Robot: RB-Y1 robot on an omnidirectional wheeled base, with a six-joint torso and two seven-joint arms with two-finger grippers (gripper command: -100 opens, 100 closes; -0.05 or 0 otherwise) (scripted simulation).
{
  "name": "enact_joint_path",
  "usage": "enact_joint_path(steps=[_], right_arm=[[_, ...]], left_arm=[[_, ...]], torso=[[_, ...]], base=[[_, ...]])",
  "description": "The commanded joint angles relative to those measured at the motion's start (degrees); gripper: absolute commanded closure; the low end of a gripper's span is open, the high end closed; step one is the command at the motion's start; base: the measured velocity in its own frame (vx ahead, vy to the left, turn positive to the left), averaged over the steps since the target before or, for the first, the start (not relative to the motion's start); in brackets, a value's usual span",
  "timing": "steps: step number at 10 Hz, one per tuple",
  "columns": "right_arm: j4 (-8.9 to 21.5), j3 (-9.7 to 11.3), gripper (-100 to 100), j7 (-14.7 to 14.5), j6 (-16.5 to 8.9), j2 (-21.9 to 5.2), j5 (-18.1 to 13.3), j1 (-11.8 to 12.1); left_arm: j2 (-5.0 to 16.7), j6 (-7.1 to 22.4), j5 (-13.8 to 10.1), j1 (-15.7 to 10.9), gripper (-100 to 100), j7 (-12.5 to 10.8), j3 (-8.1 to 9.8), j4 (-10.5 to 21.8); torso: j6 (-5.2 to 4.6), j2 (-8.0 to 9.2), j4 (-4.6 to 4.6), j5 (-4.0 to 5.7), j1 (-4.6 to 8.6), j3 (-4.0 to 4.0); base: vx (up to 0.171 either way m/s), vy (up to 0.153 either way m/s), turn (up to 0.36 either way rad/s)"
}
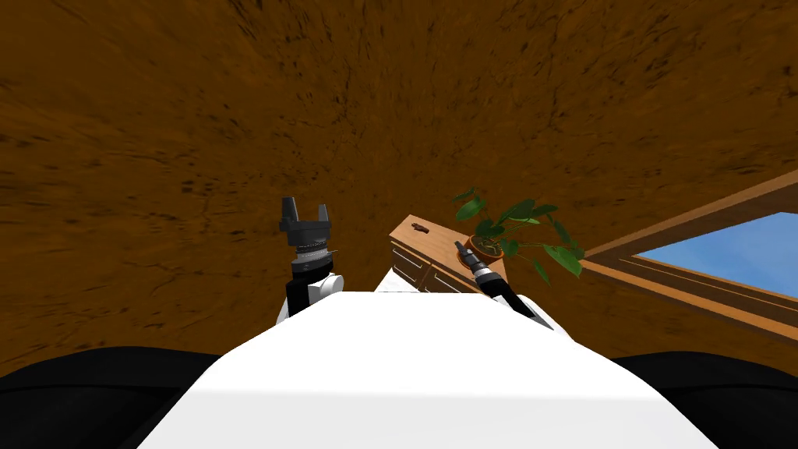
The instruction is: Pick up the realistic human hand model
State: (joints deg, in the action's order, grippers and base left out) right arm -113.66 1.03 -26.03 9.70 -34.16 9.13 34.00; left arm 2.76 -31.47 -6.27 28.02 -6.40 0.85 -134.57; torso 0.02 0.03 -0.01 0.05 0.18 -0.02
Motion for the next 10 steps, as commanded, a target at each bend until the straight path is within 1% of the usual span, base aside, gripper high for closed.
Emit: enact_joint_path(steps=[1,2,3,4,5,6,7,8,9,10], right_arm=[[0.2,0.0,-100,-1.1,-2.0,-1.1,0.0,0.3],[1.5,-0.2,-100,-2.8,-4.2,-3.3,0.1,0.9],[1.5,-0.2,-100,-2.8,-4.4,-3.3,0.1,0.9],[2.9,-0.3,-100,-4.6,-6.5,-5.6,0.1,1.4],[2.9,-0.3,-100,-4.6,-6.8,-5.6,0.1,1.4],[4.2,-0.4,-100,-6.4,-9.0,-7.7,0.1,2.0],[4.2,-0.4,-100,-6.4,-9.2,-7.7,0.1,2.0],[5.5,-0.4,-100,-8.3,-11.5,-9.8,-0.1,2.6],[6.8,-0.4,-100,-10.1,-13.0,-11.5,-0.3,3.2],[6.8,-0.4,-100,-10.1,-14.1,-11.9,-0.3,3.2]], left_arm=[[0.0,0.0,0.0,0.0,0,0.0,0.00,0.0],[0.0,0.0,0.0,0.0,0,0.0,0.01,0.0],[0.0,0.0,0.0,0.0,0,0.0,0.00,0.0],[0.0,0.0,0.0,0.0,0,0.0,0.01,0.0],[0.0,0.0,0.0,0.0,0,0.0,0.00,0.0],[0.0,0.0,0.0,0.0,0,0.0,0.01,0.0],[0.0,0.0,0.0,0.0,0,0.0,0.00,0.0],[0.0,0.0,0.0,0.0,0,0.0,0.01,0.0],[0.0,0.0,0.0,0.0,0,0.0,0.00,0.0],[0.0,0.0,0.0,0.0,0,0.0,0.00,0.0]], torso=[[0.00,0.00,0.00,0.00,0.00,0.00],[-0.06,-0.03,0.00,0.00,-0.04,0.02],[-0.01,-0.03,0.01,-0.01,-0.05,0.02],[-0.06,-0.05,0.01,-0.01,-0.06,0.02],[-0.02,-0.06,0.01,-0.01,-0.06,0.04],[-0.06,-0.09,0.02,-0.01,-0.06,0.05],[-0.02,-0.09,0.02,-0.01,-0.07,0.05],[-0.07,-0.10,0.02,-0.02,-0.07,0.05],[0.01,-0.11,0.02,-0.02,-0.09,0.06],[-0.02,-0.12,0.02,-0.02,-0.06,0.07]], base=[[-0.024,-0.019,0.171],[-0.030,-0.009,0.293],[-0.024,-0.014,0.179],[-0.019,-0.007,0.308],[-0.014,-0.014,0.176],[-0.016,-0.007,0.322],[-0.013,-0.008,0.180],[-0.015,0.003,0.424],[-0.016,-0.001,0.494],[-0.009,-0.010,0.169]])
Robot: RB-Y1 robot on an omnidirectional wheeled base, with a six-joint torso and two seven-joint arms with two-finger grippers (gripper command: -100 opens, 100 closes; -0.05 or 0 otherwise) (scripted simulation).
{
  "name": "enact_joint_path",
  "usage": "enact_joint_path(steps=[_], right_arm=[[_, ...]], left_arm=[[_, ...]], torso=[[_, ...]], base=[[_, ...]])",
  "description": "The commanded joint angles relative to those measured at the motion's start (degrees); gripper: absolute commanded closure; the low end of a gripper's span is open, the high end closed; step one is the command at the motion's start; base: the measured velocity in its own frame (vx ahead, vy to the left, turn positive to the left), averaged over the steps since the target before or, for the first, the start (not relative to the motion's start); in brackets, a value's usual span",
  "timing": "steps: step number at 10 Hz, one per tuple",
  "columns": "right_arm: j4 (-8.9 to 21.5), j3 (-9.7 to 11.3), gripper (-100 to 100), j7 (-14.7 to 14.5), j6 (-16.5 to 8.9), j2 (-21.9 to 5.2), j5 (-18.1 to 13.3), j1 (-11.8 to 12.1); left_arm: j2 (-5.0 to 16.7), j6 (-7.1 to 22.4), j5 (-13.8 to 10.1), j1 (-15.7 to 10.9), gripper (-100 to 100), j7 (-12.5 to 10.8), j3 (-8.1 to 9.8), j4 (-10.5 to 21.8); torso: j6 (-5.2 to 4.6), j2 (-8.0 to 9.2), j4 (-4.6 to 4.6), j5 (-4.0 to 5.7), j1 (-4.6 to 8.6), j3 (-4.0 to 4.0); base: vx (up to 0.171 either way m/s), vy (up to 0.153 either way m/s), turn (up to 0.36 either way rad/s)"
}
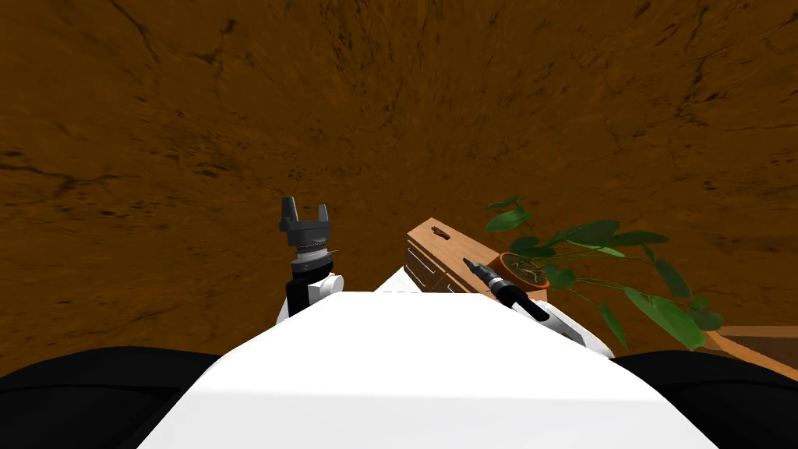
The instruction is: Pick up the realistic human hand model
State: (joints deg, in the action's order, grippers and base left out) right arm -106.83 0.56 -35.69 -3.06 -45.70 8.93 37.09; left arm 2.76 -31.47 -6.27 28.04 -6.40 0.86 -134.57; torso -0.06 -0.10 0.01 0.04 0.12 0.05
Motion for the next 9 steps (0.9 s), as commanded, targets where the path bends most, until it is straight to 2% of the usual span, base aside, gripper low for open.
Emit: enact_joint_path(steps=[1,2,4,5,6,7,8,9], right_arm=[[1.3,0.0,-100,-2.4,-2.9,-2.3,-0.5,0.6],[1.3,0.0,-100,-2.4,-3.9,-2.3,-0.5,0.6],[3.7,0.1,-100,-6.2,-7.7,-5.8,-1.4,1.6],[3.7,0.1,-100,-6.2,-8.8,-5.9,-1.4,1.6],[4.9,0.2,-100,-8.0,-10.7,-7.6,-1.9,2.1],[4.9,0.2,-100,-8.0,-11.2,-7.6,-1.9,2.1],[6.0,0.3,-100,-9.9,-13.5,-9.1,-2.5,2.6],[6.0,0.3,-100,-9.9,-13.6,-9.1,-2.5,2.6]], left_arm=[[0.0,0.0,0.0,0.0,0,0.0,0.00,0.0],[0.0,0.0,0.0,0.0,0,0.0,-0.01,0.0],[0.0,0.0,0.0,0.0,0,0.0,-0.01,0.0],[0.0,0.0,0.0,0.0,0,0.0,-0.01,0.0],[0.0,0.0,0.0,0.0,0,0.0,0.00,0.0],[0.0,0.0,0.0,0.0,0,0.0,0.00,0.0],[0.0,0.0,0.0,0.0,0,0.0,0.00,0.0],[0.0,0.0,0.0,0.0,0,0.0,0.00,0.0]], torso=[[0.00,0.00,0.00,0.00,0.00,0.00],[0.06,-0.02,0.01,-0.01,-0.03,0.01],[0.07,-0.06,0.01,-0.02,-0.05,0.03],[0.05,-0.09,0.02,-0.02,-0.05,0.05],[0.01,-0.10,0.02,-0.02,-0.04,0.06],[0.06,-0.13,0.03,-0.02,-0.05,0.07],[-0.03,-0.12,0.03,-0.01,-0.04,0.07],[0.03,-0.13,0.03,-0.02,-0.05,0.08]], base=[[-0.003,0.004,0.345],[0.002,-0.001,0.208],[0.007,0.009,0.407],[0.012,0.004,0.311],[0.019,0.008,0.429],[0.016,-0.002,0.185],[0.020,0.009,0.302],[0.018,0.001,0.244]])
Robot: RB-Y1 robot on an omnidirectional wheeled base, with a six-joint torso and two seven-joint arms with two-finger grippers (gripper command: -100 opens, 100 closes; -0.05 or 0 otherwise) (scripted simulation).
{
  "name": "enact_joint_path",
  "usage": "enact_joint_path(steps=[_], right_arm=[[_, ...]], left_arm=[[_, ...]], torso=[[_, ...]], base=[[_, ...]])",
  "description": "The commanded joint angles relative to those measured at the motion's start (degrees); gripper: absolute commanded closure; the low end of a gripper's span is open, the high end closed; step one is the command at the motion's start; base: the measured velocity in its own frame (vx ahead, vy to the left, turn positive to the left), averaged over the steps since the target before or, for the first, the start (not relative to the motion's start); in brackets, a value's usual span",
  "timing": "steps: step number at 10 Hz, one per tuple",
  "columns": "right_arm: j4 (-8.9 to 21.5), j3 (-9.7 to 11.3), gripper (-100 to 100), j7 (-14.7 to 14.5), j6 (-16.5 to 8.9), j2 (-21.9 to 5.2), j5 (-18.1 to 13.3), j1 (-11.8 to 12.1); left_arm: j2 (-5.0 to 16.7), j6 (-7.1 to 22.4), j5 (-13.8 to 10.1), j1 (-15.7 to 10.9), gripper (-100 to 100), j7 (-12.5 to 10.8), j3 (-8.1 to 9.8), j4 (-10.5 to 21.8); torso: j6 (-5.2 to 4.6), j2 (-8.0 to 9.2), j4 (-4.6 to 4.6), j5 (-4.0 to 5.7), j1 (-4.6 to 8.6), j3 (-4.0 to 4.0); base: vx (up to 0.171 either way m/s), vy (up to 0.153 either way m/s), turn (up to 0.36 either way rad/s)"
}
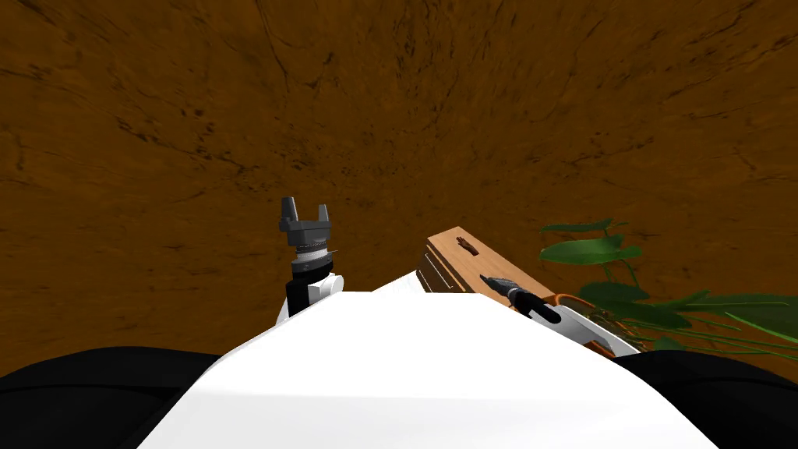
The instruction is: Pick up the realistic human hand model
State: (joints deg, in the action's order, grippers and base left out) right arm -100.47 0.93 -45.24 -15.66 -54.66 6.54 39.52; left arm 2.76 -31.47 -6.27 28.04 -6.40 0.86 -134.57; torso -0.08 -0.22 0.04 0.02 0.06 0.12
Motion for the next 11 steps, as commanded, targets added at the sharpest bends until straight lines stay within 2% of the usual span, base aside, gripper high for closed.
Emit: enact_joint_path(steps=[1,2,4,5,8,9,11], right_arm=[[0.7,0.1,-100,-2.2,-2.9,-1.6,-0.8,0.6],[0.7,0.1,-100,-2.2,-3.3,-1.6,-0.8,0.6],[2.8,0.3,-100,-5.7,-7.4,-4.0,-2.3,1.4],[2.8,0.3,-100,-5.7,-7.7,-4.0,-2.3,1.4],[5.4,0.9,-100,-10.4,-13.6,-6.5,-4.6,2.4],[5.4,0.9,-100,-10.4,-13.6,-6.5,-4.6,2.4],[6.8,1.5,-100,-13.1,-16.9,-7.5,-6.1,3.0]], left_arm=[[0.0,0.0,0.0,0.0,0,0.0,0.00,0.0],[0.0,0.0,0.0,0.0,0,0.0,-0.01,0.0],[0.0,0.0,0.0,0.0,0,0.0,0.00,0.0],[0.0,0.0,0.0,0.0,0,0.0,0.00,0.0],[0.0,0.0,0.0,0.0,0,0.0,0.00,0.0],[0.0,0.0,0.0,0.0,0,0.0,0.00,0.0],[0.0,0.0,0.0,0.0,0,0.0,0.00,0.0]], torso=[[0.00,0.00,0.00,0.00,0.00,0.00],[0.07,-0.02,0.00,-0.01,-0.02,0.01],[0.05,-0.05,0.01,-0.01,-0.01,0.03],[0.04,-0.09,0.02,-0.01,-0.01,0.05],[0.01,-0.15,0.03,0.00,0.00,0.09],[0.02,-0.20,0.04,0.00,0.00,0.12],[0.03,-0.12,0.03,0.00,-0.02,0.07]], base=[[0.020,0.011,0.441],[0.021,-0.003,0.170],[0.035,0.006,0.403],[0.041,-0.007,0.236],[0.055,0.000,0.395],[0.048,-0.009,0.250],[0.044,-0.006,0.415]])
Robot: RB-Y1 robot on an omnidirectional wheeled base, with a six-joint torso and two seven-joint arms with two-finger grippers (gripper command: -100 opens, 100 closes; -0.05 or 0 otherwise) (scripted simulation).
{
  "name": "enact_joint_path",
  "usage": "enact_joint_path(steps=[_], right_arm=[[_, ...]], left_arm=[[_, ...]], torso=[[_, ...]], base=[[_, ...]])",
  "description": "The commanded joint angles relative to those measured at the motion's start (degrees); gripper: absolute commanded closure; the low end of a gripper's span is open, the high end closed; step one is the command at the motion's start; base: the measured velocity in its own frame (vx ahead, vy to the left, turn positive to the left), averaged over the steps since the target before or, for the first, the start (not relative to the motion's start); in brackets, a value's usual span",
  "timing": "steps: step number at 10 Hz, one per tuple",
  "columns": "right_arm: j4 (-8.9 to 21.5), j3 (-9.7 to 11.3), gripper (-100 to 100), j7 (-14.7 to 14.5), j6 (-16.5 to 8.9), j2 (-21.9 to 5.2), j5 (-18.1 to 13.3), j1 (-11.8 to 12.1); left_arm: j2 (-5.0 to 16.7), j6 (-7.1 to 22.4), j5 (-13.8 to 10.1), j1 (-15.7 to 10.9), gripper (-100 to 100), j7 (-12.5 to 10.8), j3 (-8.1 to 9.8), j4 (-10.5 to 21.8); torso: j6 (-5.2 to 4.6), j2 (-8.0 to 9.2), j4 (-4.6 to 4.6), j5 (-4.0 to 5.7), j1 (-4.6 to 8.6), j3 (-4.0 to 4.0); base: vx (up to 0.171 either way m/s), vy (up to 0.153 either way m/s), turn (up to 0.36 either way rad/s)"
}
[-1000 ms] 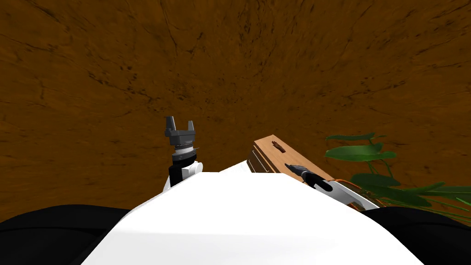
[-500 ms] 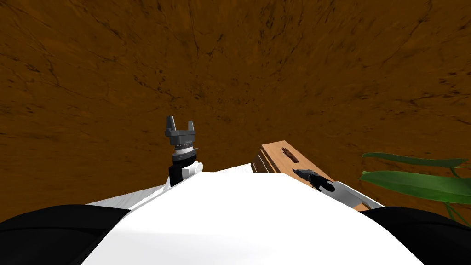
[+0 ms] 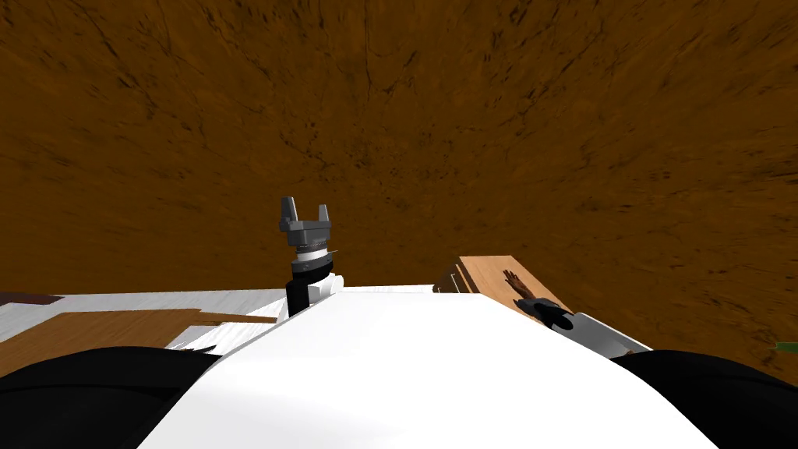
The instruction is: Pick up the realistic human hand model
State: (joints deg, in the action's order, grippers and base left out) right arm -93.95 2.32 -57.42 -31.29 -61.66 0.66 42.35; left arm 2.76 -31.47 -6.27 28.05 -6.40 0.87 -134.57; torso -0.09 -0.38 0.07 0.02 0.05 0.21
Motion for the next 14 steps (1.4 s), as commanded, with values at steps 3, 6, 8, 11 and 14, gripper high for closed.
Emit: enact_joint_path(steps=[3,6,8,11,14], right_arm=[[1.9,1.4,-100,-4.2,-5.1,-1.0,-2.1,1.0],[3.0,3.6,-100,-6.6,-7.6,-0.1,-3.3,1.9],[2.9,2.9,0,-6.1,-7.0,-0.7,-2.8,1.8],[6.7,4.1,-100,-5.1,-5.4,1.7,-4.9,-0.2],[6.5,4.1,100,-5.3,-5.5,1.4,-4.6,-0.1]], left_arm=[[0.0,0.0,0.0,0.0,0,0.0,0.00,0.0],[0.0,0.0,0.0,0.0,0,0.0,0.01,0.0],[0.0,0.0,0.0,0.0,0,0.0,0.01,0.0],[0.0,0.0,0.0,0.0,0,0.0,0.01,0.0],[0.0,0.0,0.0,0.0,0,0.0,0.01,0.0]], torso=[[-0.01,-0.10,0.03,0.02,0.06,0.06],[-0.04,0.01,0.00,0.00,-0.02,0.00],[-0.11,0.10,-0.01,-0.01,-0.07,-0.05],[-0.10,0.24,-0.05,0.02,0.05,-0.14],[-0.12,0.24,-0.05,-0.04,-0.08,-0.14]], base=[[0.073,-0.024,0.371],[0.049,-0.021,0.262],[0.011,-0.006,0.025],[-0.008,-0.047,0.073],[-0.002,-0.010,0.005]])
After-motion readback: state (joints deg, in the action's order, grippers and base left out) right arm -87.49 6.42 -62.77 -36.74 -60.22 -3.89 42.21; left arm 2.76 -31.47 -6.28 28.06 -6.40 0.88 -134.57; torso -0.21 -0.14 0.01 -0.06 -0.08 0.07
